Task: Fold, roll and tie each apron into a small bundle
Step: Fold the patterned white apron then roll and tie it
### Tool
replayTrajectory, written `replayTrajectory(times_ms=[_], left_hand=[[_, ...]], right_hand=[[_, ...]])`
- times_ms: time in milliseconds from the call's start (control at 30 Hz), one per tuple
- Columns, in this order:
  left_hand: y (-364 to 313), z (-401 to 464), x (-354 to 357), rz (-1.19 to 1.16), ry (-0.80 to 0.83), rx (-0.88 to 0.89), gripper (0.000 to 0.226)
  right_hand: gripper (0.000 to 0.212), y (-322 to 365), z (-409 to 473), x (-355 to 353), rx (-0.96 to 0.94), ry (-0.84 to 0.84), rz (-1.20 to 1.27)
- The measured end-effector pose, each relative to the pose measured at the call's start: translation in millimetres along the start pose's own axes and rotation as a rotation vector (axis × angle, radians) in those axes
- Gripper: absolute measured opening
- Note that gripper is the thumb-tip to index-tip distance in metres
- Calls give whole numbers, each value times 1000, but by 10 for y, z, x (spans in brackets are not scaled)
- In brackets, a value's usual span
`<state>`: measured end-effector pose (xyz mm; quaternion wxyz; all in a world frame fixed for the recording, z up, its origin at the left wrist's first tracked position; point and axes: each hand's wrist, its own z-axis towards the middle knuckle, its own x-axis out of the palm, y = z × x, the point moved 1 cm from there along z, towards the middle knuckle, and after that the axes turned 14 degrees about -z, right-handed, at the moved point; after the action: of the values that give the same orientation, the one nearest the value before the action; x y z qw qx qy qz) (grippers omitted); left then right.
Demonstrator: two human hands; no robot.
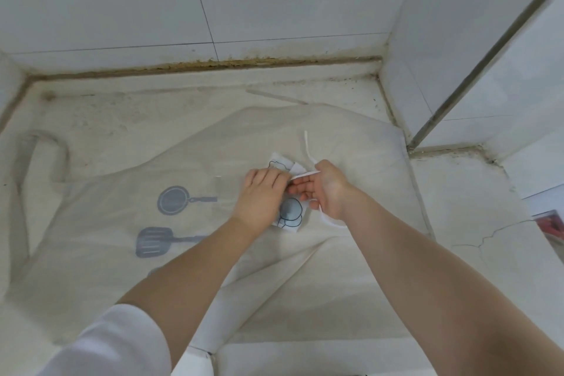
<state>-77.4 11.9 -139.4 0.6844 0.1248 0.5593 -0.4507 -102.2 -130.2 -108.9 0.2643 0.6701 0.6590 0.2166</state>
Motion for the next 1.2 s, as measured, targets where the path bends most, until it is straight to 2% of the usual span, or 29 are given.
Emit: replayTrajectory(times_ms=[67,133,200,267,333,400,467,533,567,633,733,833,900,967,1067,1100,1200], left_hand=[[24,54,9,7,64,35,35],[2,87,22,106,133,46,34],[-27,83,65,216,139,85,42],[-57,58,126,227,131,158,38],[-99,106,145,192,199,187,40],[-167,182,109,150,376,132,48],[-200,252,91,53,547,0,48],[-250,333,73,-54,614,-171,41],[-278,366,65,-98,594,-225,39],[-305,407,74,-161,557,-328,42],[-297,391,11,-347,494,-455,46],[-245,366,-173,-851,324,-659,36],[-198,346,-305,-1159,212,-761,34],[-148,326,-430,-1297,144,-813,36],[-99,305,-541,-1340,91,-882,36],[-81,292,-570,-1352,73,-907,35],[-26,247,-615,-1414,40,-971,33]], right_hand=[[31,20,-16,25,-21,-29,-170],[22,68,-61,13,-55,-79,-388],[23,142,-156,-46,-91,-90,-581],[29,230,-295,-122,-109,-49,-818],[25,305,-398,-218,-66,-16,-1245],[30,365,-469,-272,40,62,-1596],[30,418,-460,-323,22,61,-1564],[31,490,-463,-343,-143,-58,-1322],[33,522,-466,-332,-251,-101,-1148],[35,548,-466,-273,-376,-68,-870],[34,521,-428,-190,-474,2,-673],[28,571,-418,-152,-557,104,-290],[32,600,-408,-112,-522,135,-117],[34,621,-382,2,-524,71,-312],[21,600,-338,145,-678,-102,-799],[23,600,-321,178,-724,-139,-944],[37,574,-281,231,-725,-84,-1174]])
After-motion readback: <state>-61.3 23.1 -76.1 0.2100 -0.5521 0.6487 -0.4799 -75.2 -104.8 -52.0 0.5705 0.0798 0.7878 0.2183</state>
